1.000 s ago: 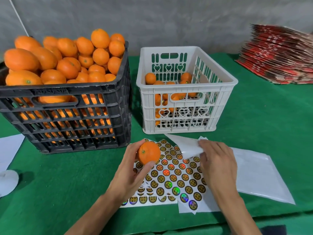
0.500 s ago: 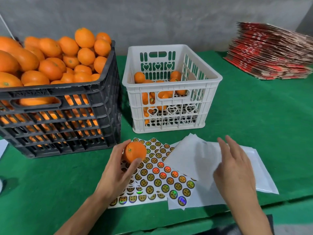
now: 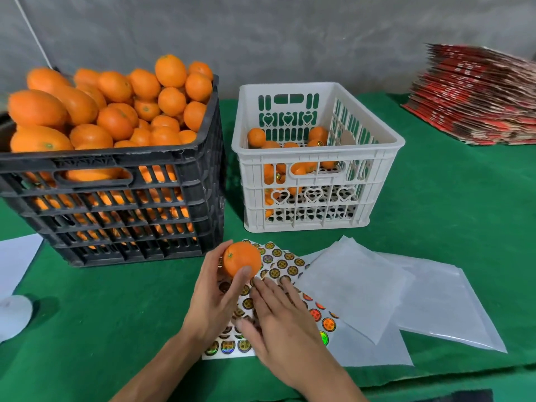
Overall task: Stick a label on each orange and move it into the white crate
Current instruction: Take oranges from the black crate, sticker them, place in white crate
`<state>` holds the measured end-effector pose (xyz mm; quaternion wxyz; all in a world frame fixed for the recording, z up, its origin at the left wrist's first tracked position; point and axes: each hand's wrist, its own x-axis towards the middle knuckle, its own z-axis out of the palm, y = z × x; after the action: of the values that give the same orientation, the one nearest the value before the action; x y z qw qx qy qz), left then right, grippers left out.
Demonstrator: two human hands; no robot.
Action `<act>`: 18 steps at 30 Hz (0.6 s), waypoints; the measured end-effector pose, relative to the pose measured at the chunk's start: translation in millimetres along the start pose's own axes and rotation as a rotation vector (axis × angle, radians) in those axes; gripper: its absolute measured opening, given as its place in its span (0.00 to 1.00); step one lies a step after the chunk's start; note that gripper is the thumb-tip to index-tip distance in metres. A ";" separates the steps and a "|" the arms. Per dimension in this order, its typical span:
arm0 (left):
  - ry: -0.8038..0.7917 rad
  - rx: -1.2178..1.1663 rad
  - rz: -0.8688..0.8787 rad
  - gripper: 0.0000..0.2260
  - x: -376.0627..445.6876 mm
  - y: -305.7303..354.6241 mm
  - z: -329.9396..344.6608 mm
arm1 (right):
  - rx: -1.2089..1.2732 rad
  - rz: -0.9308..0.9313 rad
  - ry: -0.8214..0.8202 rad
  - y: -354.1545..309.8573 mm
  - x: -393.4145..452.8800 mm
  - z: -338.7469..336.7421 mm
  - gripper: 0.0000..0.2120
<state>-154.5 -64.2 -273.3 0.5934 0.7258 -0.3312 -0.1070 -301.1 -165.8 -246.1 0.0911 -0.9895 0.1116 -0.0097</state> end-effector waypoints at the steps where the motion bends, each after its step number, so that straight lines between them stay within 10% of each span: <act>1: 0.006 -0.016 -0.004 0.27 0.3 1.4 0.5 | 0.025 -0.021 -0.011 -3.9 1.6 1.3 0.39; 9: 0.037 -0.080 -0.006 0.28 0.2 7.1 -3.1 | 0.688 -0.096 0.005 0.1 12.7 -12.8 0.17; 12: 0.024 -0.087 -0.019 0.29 2.0 7.2 -4.2 | 0.380 0.123 0.235 32.0 5.3 -13.3 0.24; 18: 0.058 0.011 -0.067 0.34 0.4 9.6 -2.9 | 0.099 0.340 -0.035 90.9 -15.1 -14.8 0.31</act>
<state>-155.9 -62.9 -263.5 0.5948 0.7426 -0.2899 -0.1037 -336.3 -252.2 -248.1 0.1419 -0.9507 0.2750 0.0176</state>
